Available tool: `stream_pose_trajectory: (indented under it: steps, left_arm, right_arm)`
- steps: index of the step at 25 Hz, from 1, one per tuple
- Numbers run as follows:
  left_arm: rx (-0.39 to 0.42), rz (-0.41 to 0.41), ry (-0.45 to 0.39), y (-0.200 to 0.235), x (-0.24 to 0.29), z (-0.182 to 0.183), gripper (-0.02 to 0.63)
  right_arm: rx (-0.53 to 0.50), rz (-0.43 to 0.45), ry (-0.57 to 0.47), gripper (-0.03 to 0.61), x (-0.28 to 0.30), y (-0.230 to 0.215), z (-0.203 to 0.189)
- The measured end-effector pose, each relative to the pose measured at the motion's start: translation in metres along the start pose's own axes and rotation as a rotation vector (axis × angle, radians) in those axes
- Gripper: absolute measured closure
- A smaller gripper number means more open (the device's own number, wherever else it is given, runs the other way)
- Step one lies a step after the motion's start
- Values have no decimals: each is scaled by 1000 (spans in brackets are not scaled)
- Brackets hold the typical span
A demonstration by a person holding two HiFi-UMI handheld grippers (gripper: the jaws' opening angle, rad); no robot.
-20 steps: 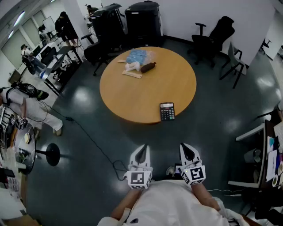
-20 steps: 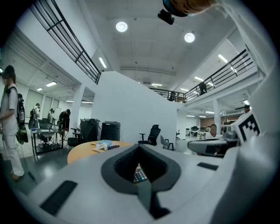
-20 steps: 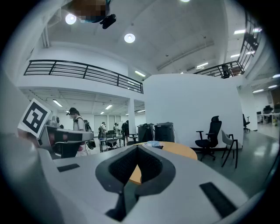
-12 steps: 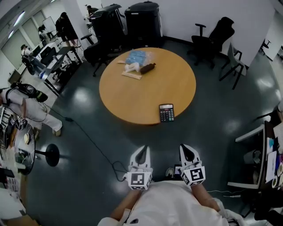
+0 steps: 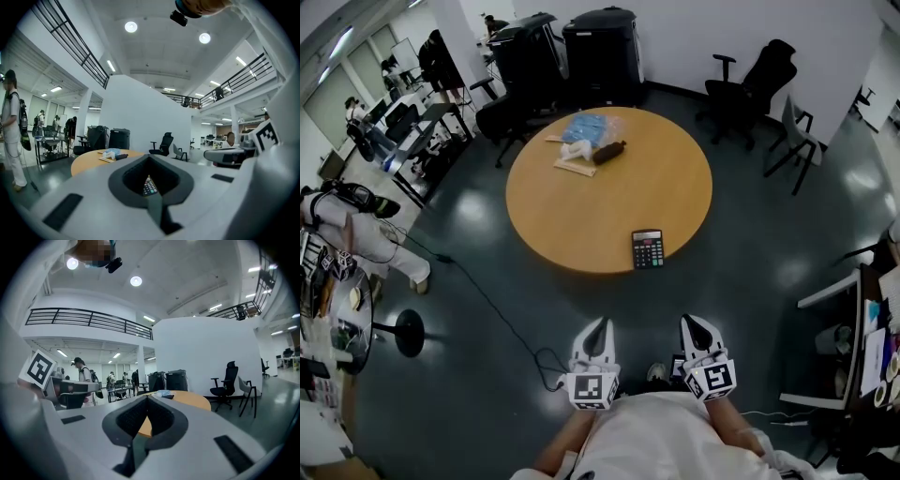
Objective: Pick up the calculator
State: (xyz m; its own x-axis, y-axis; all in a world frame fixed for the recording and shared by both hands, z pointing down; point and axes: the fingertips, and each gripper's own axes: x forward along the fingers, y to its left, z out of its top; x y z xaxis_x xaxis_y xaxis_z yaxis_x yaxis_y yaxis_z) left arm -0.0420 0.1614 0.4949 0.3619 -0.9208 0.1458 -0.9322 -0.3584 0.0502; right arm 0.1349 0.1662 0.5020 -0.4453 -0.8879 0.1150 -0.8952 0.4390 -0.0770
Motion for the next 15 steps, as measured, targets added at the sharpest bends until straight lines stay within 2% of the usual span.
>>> stream_pose_trajectory:
  steps: [4, 9, 15]
  left_arm:
    - [11, 31, 1, -7, 15, -3, 611]
    - [25, 54, 22, -17, 33, -5, 611]
    - [26, 36, 36, -1, 72, -14, 609]
  right_arm:
    - [-16, 21, 28, 563, 6, -27, -12]
    - [-37, 87, 60, 563, 23, -51, -23]
    - [-52, 118, 75, 563, 66, -71, -29]
